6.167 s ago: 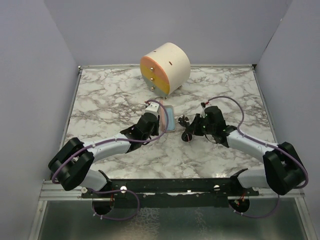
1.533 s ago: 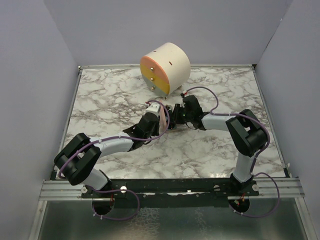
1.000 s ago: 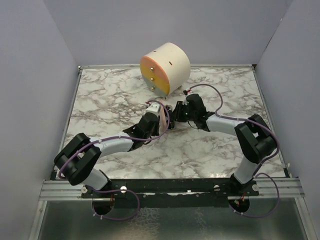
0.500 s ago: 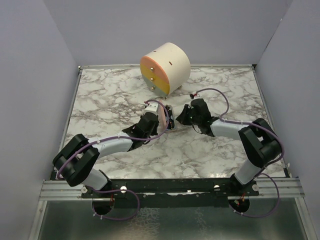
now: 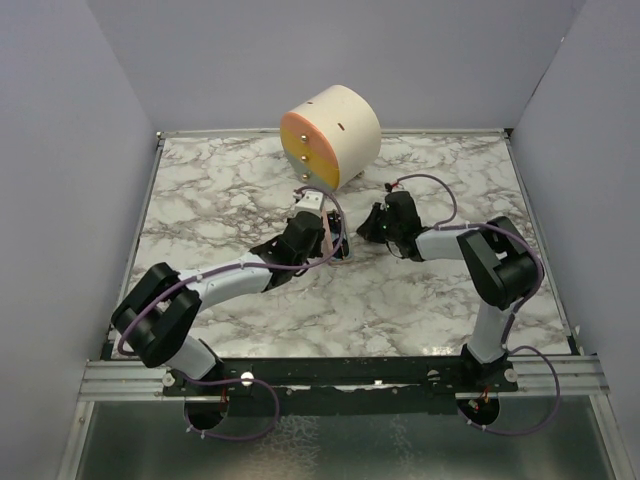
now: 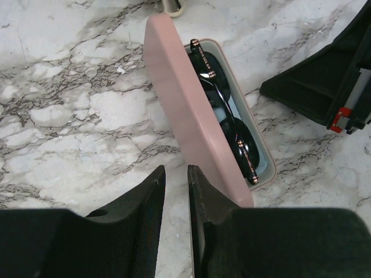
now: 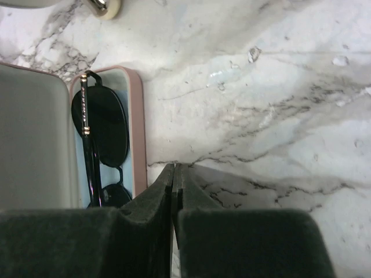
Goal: Organize the sunglasses
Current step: Close the sunglasses case at the center of the board.
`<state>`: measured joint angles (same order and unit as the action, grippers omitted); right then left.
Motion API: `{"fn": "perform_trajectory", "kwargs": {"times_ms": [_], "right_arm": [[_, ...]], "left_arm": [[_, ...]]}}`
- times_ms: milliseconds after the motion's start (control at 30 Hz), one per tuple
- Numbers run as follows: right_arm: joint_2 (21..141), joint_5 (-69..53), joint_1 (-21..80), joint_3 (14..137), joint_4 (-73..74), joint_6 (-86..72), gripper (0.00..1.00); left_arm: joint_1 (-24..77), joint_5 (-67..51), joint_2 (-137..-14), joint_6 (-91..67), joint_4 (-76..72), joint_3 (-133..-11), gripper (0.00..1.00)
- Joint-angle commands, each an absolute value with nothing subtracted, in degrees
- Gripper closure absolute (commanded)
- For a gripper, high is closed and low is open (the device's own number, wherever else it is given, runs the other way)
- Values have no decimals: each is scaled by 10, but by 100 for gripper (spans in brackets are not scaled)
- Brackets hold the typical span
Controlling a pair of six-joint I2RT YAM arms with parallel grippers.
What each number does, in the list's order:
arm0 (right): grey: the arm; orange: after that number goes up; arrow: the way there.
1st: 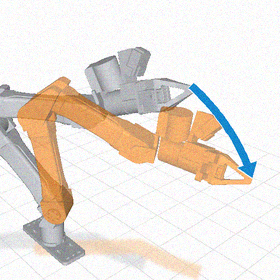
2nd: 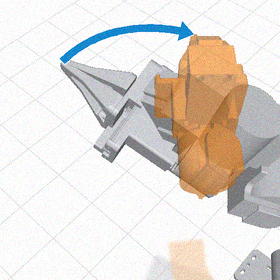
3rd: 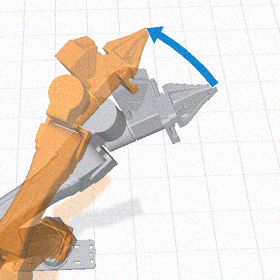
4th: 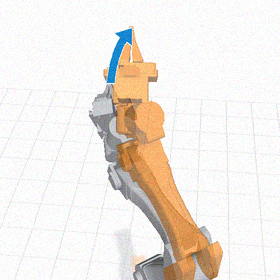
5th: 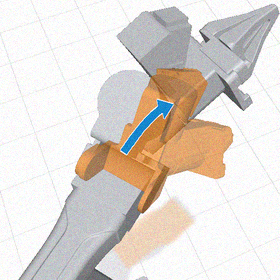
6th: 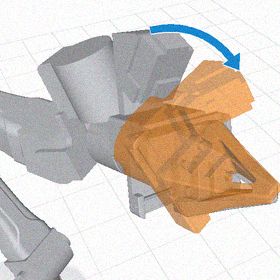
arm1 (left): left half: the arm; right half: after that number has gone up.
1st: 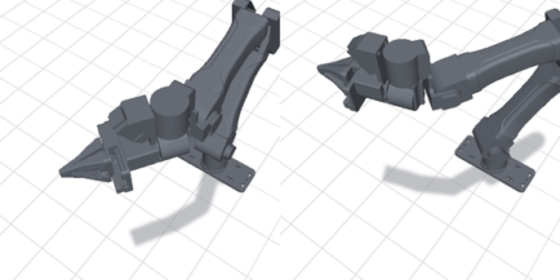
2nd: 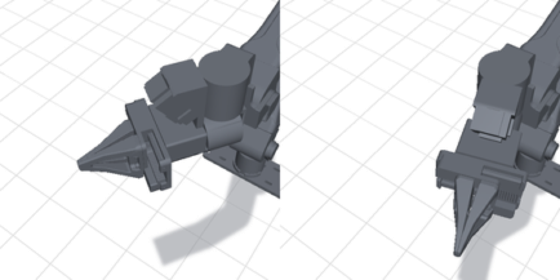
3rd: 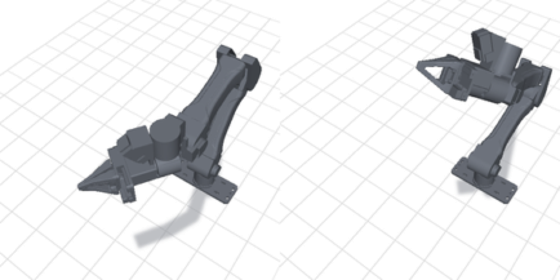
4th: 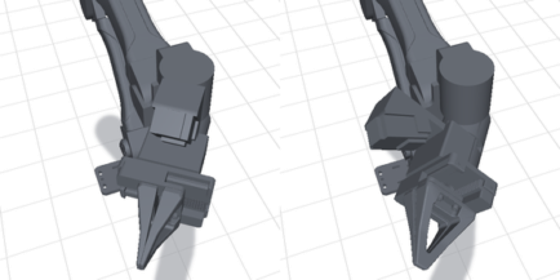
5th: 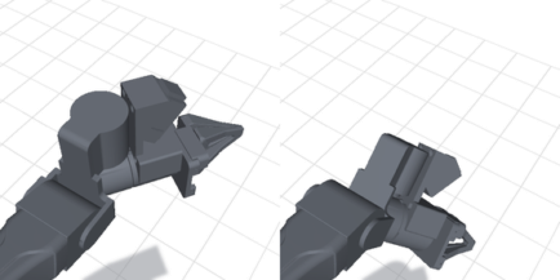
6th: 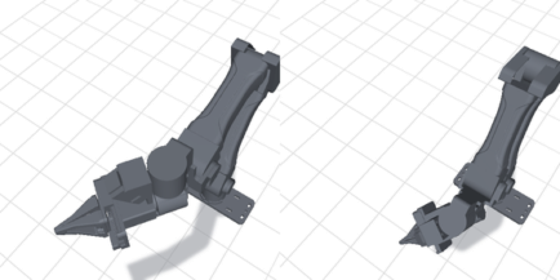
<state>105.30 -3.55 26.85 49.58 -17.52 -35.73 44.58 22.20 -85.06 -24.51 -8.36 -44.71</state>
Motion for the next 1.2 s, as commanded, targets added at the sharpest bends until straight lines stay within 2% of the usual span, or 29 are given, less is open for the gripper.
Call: {"fn": "perform_trajectory", "kwargs": {"times_ms": [0, 567, 900, 1033, 1167], "right_arm": [[1094, -81, 258, 510, -226, -353, 99], [1128, -145, 259, 524, -229, -338, 99], [1133, -144, 277, 531, -224, -332, 99], [1133, -136, 281, 532, -218, -330, 99], [1132, -133, 282, 534, -215, -329, 99]], "left_arm": [[444, 231, -869, -232, -80, -484, 75], [455, 214, -914, -236, -91, -509, 76], [458, 217, -911, -232, -85, -520, 76], [458, 224, -906, -240, -70, -522, 81], [458, 240, -888, -253, -36, -530, 80]]}}
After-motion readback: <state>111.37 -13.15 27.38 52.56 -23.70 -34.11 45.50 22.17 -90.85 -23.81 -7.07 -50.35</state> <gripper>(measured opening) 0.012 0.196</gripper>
